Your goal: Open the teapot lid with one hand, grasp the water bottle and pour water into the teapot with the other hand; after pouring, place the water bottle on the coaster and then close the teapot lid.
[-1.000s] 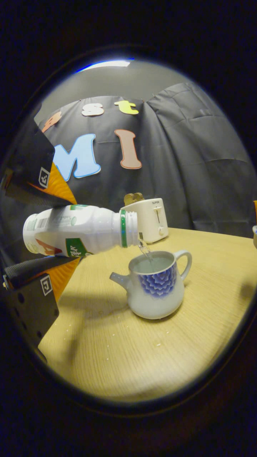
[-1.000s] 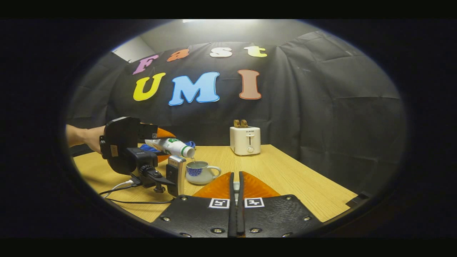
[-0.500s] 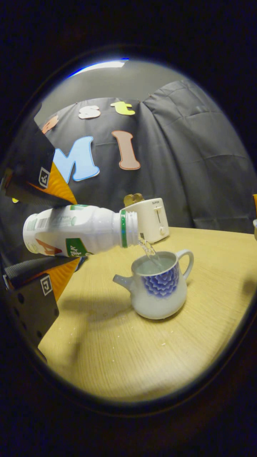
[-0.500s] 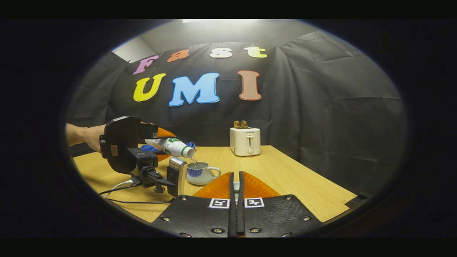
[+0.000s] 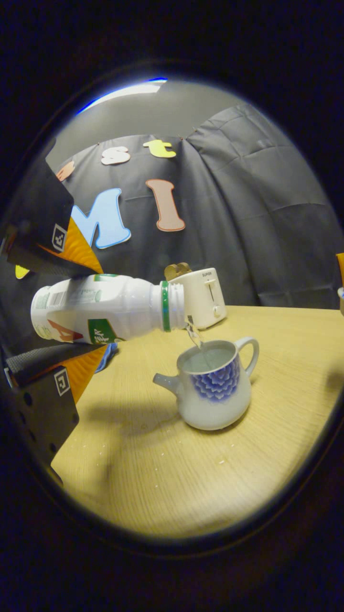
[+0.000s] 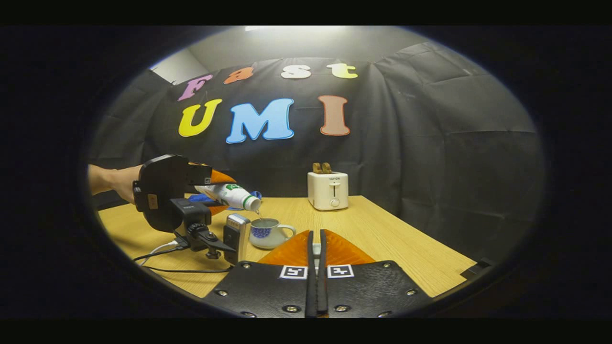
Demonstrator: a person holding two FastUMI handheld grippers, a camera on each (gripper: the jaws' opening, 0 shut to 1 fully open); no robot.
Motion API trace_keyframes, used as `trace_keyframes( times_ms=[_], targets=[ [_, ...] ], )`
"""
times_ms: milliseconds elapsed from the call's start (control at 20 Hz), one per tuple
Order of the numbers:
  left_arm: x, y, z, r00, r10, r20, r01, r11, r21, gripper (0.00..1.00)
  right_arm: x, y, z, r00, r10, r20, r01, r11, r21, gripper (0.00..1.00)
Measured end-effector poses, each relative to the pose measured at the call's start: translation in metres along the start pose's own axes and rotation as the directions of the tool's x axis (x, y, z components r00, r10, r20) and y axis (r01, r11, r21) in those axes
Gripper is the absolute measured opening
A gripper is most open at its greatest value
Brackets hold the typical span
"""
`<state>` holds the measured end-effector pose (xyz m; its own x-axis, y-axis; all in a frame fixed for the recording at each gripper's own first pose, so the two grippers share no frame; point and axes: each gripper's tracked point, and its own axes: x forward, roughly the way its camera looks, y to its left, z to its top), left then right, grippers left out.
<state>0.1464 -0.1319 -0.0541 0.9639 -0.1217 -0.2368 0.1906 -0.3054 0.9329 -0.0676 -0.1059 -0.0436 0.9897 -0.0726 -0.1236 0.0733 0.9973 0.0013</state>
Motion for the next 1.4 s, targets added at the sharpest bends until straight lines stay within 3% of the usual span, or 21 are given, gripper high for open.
trace_keyframes(
  times_ms=[100, 150, 300, 350, 400, 550, 650, 700, 800, 900, 950, 1050, 1250, 1300, 1400],
  targets=[
    [0.0001, 0.0004, 0.0009, 1.0, -0.001, 0.0, 0.001, 1.0, 0.006, 0.79, -0.0017, -0.0008, 0.0007, 1.0, -0.001, 0.002, 0.001, 1.0, 0.0, 0.0],
    [-0.0007, 0.0016, 0.0008, 1.0, -0.001, 0.0, 0.001, 1.0, 0.01, 0.73, -0.001, -0.0011, 0.0007, 1.0, -0.001, 0.003, 0.001, 1.0, 0.0, 0.0],
    [0.0005, 0.002, 0.0032, 1.0, -0.002, 0.003, 0.002, 1.0, 0.024, 0.73, -0.0018, -0.0009, 0.0019, 1.0, -0.001, 0.004, 0.001, 1.0, 0.0, 0.0],
    [0.0007, 0.002, 0.0032, 1.0, -0.004, 0.003, 0.004, 1.0, 0.029, 0.79, -0.0016, -0.0016, 0.0018, 1.0, -0.002, 0.004, 0.002, 1.0, 0.0, 0.0],
    [0.001, 0.0008, 0.0031, 1.0, -0.009, 0.002, 0.009, 0.999, 0.034, 0.73, -0.0016, -0.0019, 0.0021, 1.0, -0.002, 0.005, 0.002, 1.0, -0.001, 0.0],
    [0.0014, 0.0009, 0.0032, 1.0, -0.017, -0.001, 0.017, 0.999, 0.05, 0.73, -0.002, -0.0007, 0.0031, 1.0, 0.004, 0.009, -0.004, 1.0, 0.003, 0.01],
    [0.0013, 0.0013, 0.0024, 1.0, -0.02, -0.003, 0.02, 0.998, 0.059, 0.73, -0.0016, -0.0013, 0.0022, 1.0, 0.001, 0.007, -0.001, 1.0, -0.008, 0.0],
    [0.0018, 0.0014, 0.0037, 1.0, -0.02, -0.004, 0.02, 0.998, 0.063, 0.79, -0.002, -0.0001, 0.0033, 1.0, 0.004, 0.009, -0.004, 1.0, -0.006, 0.0],
    [0.0021, 0.0012, 0.0044, 1.0, -0.023, -0.003, 0.023, 0.997, 0.073, 0.73, -0.0029, 0.0006, 0.0043, 1.0, 0.005, 0.01, -0.005, 1.0, -0.011, 0.0],
    [0.0017, 0.0046, 0.0061, 1.0, -0.014, 0.002, 0.013, 0.996, 0.084, 0.73, -0.0034, 0.0006, 0.0043, 1.0, 0.005, 0.011, -0.005, 1.0, -0.01, 0.0],
    [0.0008, 0.0065, 0.0061, 1.0, -0.011, 0.002, 0.011, 0.996, 0.089, 0.79, -0.0034, 0.0011, 0.0037, 1.0, 0.007, 0.01, -0.007, 1.0, -0.01, 0.0],
    [0.0017, 0.0045, 0.0053, 1.0, -0.014, -0.004, 0.014, 0.995, 0.098, 0.73, -0.0026, 0.0012, 0.0032, 1.0, 0.009, 0.009, -0.009, 1.0, -0.005, 0.01],
    [0.0026, 0.0042, 0.0035, 1.0, -0.016, -0.013, 0.018, 0.993, 0.116, 0.73, -0.0033, 0.0018, 0.0031, 1.0, 0.012, 0.008, -0.012, 1.0, -0.008, 0.0],
    [0.0031, 0.0037, 0.0036, 1.0, -0.017, -0.011, 0.018, 0.993, 0.12, 0.79, -0.0034, 0.0017, 0.0035, 1.0, 0.012, 0.008, -0.012, 1.0, -0.008, 0.0],
    [0.0035, 0.0039, 0.0042, 1.0, -0.016, -0.013, 0.018, 0.991, 0.13, 0.79, -0.0033, 0.0017, 0.0035, 1.0, 0.013, 0.006, -0.013, 1.0, -0.008, 0.0]
  ],
)
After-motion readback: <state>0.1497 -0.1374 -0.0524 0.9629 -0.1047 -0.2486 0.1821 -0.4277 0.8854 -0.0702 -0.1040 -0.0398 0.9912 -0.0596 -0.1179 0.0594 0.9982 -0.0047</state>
